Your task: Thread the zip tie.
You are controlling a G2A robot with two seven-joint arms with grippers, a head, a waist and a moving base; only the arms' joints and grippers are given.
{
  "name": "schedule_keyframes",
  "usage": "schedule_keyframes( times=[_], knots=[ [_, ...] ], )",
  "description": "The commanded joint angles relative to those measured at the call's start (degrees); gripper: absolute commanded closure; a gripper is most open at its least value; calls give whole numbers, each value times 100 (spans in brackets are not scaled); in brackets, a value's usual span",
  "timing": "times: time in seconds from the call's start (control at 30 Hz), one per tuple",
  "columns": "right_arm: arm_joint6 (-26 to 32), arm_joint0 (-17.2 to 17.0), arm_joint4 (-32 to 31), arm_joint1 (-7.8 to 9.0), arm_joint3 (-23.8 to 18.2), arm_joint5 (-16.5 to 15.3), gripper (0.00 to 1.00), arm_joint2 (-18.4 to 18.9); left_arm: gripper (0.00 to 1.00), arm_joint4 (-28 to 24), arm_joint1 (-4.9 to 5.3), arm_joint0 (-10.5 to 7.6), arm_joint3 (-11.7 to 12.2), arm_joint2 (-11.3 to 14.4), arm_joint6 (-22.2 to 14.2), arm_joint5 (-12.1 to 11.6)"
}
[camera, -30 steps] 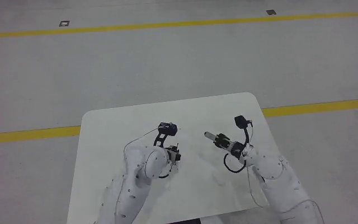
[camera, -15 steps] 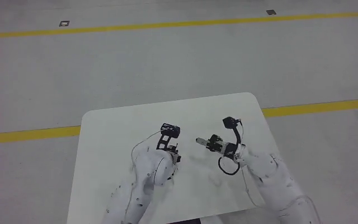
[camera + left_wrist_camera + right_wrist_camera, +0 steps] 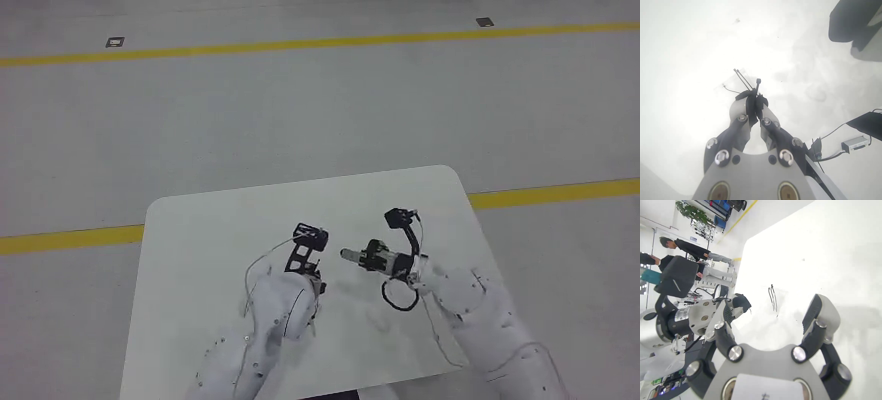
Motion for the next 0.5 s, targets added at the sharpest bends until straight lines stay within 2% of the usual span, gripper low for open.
schedule_keyframes(
  times=[0.0, 0.17, 0.2, 0.27, 0.3, 0.33, 0.43, 0.47],
  knots=[
    [32, 60, 32, 3, 57, -200, 0, -49, 100, -178, 9, -13, -11, -46, -32, -89],
    [191, 192, 34, 16, 152, -327, 2, -119, 100, -313, 24, -69, -26, -56, -203, -165],
    [242, 223, 10, 18, 171, -325, 13, -148, 100, -354, 27, -76, -23, -57, -228, -176],
    [305, 298, 31, 15, 249, -290, 23, -222, 100, -504, 30, -90, -24, -64, -300, -196],
    [334, 333, 29, 14, 286, -274, 41, -256, 100, -526, 34, -102, -19, -72, -322, -203],
    [371, 378, 71, 9, 337, -269, 51, -308, 100, -599, 36, -102, -18, -75, -357, -193],
    [426, 478, 191, 1, 460, -282, 59, -401, 100, -712, 49, -120, -25, -94, -391, -197],
    [446, 503, 250, -2, 496, -292, 65, -422, 100, -745, 52, -117, -33, -94, -394, -186]
  ],
)
